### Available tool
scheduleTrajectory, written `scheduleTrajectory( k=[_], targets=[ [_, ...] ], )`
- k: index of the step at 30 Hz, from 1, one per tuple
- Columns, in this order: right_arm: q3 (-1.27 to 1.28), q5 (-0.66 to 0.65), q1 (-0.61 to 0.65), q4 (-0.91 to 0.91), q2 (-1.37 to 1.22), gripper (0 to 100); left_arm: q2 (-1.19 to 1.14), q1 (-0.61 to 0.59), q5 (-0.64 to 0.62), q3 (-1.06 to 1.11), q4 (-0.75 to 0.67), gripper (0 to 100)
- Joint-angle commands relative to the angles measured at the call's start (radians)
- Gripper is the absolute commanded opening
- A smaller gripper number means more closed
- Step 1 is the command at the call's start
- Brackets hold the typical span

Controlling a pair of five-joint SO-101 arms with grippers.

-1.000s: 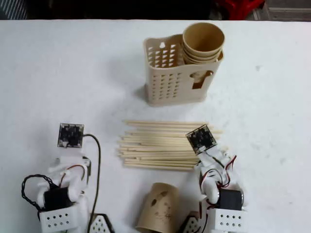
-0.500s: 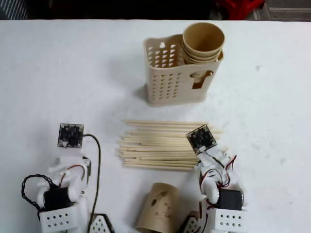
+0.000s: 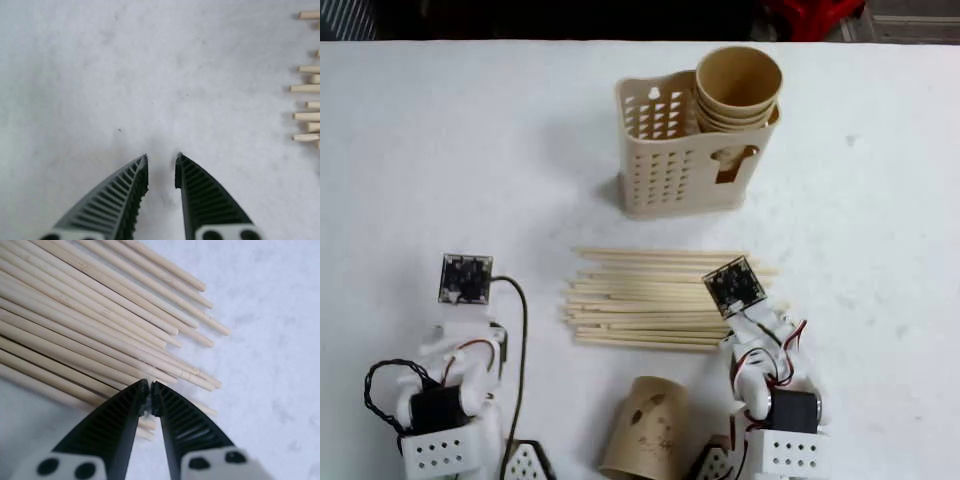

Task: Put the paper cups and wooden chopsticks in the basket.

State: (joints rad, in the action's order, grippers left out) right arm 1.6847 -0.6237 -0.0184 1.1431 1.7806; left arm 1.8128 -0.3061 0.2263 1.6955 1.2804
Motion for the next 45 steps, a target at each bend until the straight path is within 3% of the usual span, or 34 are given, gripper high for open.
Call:
scheduleTrajectory(
  k=[1, 7, 12, 16, 19, 23, 26, 29, 32, 35, 41, 45],
  targets=[
    [0.006, 0.009, 0.012, 0.007, -0.005, 1.8, 0.012, 0.018, 0.003, -0.003, 0.006, 11],
    [0.008, 0.009, 0.076, 0.007, -0.005, 1.8, 0.012, 0.016, 0.017, -0.003, -0.029, 11],
    [0.006, 0.002, 0.111, 0.022, 0.005, 1.8, 0.012, 0.016, 0.264, -0.003, -0.167, 11],
    [-0.005, -0.037, 0.191, -0.002, 0.024, 1.8, 0.01, 0.016, 0.305, -0.003, -0.115, 11],
    [-0.13, -0.14, 0.17, 0.058, 0.015, 1.9, 0.01, 0.016, 0.307, -0.003, -0.098, 11],
    [-0.333, -0.143, 0.073, 0.16, -0.044, 8.2, 0.01, 0.016, 0.307, -0.003, -0.098, 11],
    [-0.477, -0.229, 0.058, 0.219, -0.216, 16.2, 0.01, 0.018, 0.307, -0.003, -0.098, 11],
    [-0.729, -0.247, 0.068, 0.329, -0.478, 16.9, 0.01, 0.018, 0.307, -0.003, -0.098, 11],
    [-0.994, -0.241, 0.174, 0.484, -0.739, 17.1, 0.01, 0.018, 0.307, -0.003, -0.098, 11],
    [-1.143, -0.17, 0.374, 0.579, -0.911, 17.2, 0.01, 0.018, 0.307, -0.003, -0.098, 11],
    [-1.065, -0.037, 0.74, 0.567, -1.018, 17.1, 0.01, 0.018, 0.307, -0.003, -0.097, 11],
    [-0.941, -0.02, 0.845, 0.504, -0.995, 17.0, 0.01, 0.018, 0.307, -0.003, -0.097, 11]
  ],
)
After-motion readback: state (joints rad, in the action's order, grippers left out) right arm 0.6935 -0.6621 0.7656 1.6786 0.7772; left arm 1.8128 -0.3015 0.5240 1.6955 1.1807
